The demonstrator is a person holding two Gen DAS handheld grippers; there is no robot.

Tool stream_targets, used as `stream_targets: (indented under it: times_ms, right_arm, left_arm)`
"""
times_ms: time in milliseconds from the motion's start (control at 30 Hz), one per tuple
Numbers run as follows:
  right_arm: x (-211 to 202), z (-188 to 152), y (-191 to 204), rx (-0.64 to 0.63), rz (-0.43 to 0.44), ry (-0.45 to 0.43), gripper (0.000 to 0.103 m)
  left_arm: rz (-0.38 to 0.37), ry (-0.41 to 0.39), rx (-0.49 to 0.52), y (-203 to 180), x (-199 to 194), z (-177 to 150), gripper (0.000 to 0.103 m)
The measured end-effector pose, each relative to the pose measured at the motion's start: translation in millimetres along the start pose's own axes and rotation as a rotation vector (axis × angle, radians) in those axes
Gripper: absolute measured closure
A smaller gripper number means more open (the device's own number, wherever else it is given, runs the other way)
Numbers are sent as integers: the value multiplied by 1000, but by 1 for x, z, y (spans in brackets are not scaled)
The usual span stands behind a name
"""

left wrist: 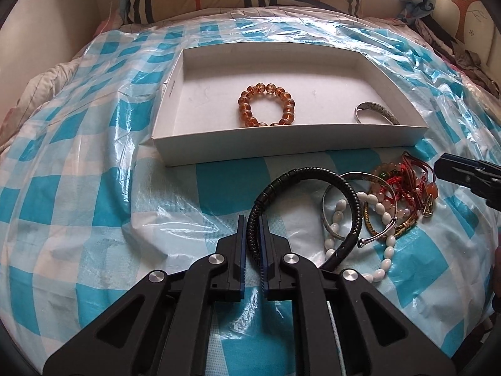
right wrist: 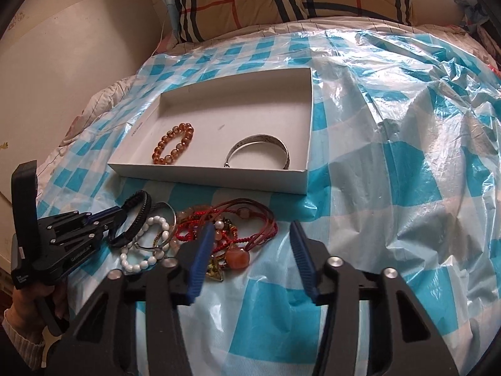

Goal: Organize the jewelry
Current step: 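Lift the black braided bracelet with the left tool while the right tool grasps red string bracelets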

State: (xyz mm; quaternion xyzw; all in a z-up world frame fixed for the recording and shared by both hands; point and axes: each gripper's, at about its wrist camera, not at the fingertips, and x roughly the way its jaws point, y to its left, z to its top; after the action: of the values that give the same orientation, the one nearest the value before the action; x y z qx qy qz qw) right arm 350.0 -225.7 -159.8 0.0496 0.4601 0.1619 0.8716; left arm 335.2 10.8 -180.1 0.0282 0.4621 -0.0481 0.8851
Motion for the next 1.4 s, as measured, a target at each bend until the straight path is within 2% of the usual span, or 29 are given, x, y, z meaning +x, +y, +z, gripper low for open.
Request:
stream_targets:
  times_ms: [100,133,167,200,267,433,733,800,900,933,967,1000,1033,1133,1167,1200,1233,1267,1300,1367,1400]
  right_arm:
    - [14,3,-7,20,-7,38,62]
    - [18,3,-8,26,3,51,67]
    - [21,2,-9,25,11,59,82]
    - [22,1,-8,24,24,61,90]
    - [17,0,-8,31,40,41,99]
    - [-9,-4,-7,46,50,-17,99]
    - [-67,-21,-22,110,101,-101,100]
    - [-73,-22,-24,112,105,-100,100]
    - [-64,-19,-24,107,91,-48,100]
    - [-57,-18,-24,104,89,-31,99]
    - [-51,-17,-23,102,88,-22,87]
    - [-45,-15,-21,101,91,-19,73]
    - [-39,-14,-20,101,93,-21,49]
    - [-17,-6,-14,96,102,-1,48]
    - [-10,-5,-13,95,90,6,49]
    - [-2,-3,-12,98,78,22,55]
    - [6,-2,-13,103,73,38,65]
    - [13,-1,-13,104,71,51,79]
    - [18,-1,-13,99,68,61,89]
    - [14,-1,-13,97,62,40,98]
    - [7,-2,-12,95,62,19,99]
  left_arm:
    - [-7,1,-6,1,1,0,96]
    - [-8,1,-6,2,1,-1,96]
    - [-7,1,-5,2,1,-1,96]
    - [-6,2,-4,1,2,-1,96]
    - [-6,4,-2,0,2,-1,96]
    - [-11,-1,2,0,-2,-1,96]
    - [-75,0,-13,2,-29,-13,96]
    - [-74,5,-17,5,-31,-15,96]
    - [-81,25,-21,7,-27,-13,96]
    - [-78,27,-18,6,-27,-13,96]
    - [-72,27,-12,5,-26,-12,96]
    - [-64,24,-8,4,-26,-11,96]
    - [-57,23,-4,3,-24,-10,96]
    - [-41,27,12,0,-17,-9,94]
    - [-35,27,16,-1,-15,-9,94]
    - [-30,25,21,-2,-12,-9,94]
    - [-23,22,27,-4,-11,-9,93]
    - [-17,19,31,-5,-10,-9,93]
    - [-12,17,34,-7,-9,-9,94]
    - [-11,18,46,-8,-10,-8,94]
    - [-27,20,44,-8,-12,-8,95]
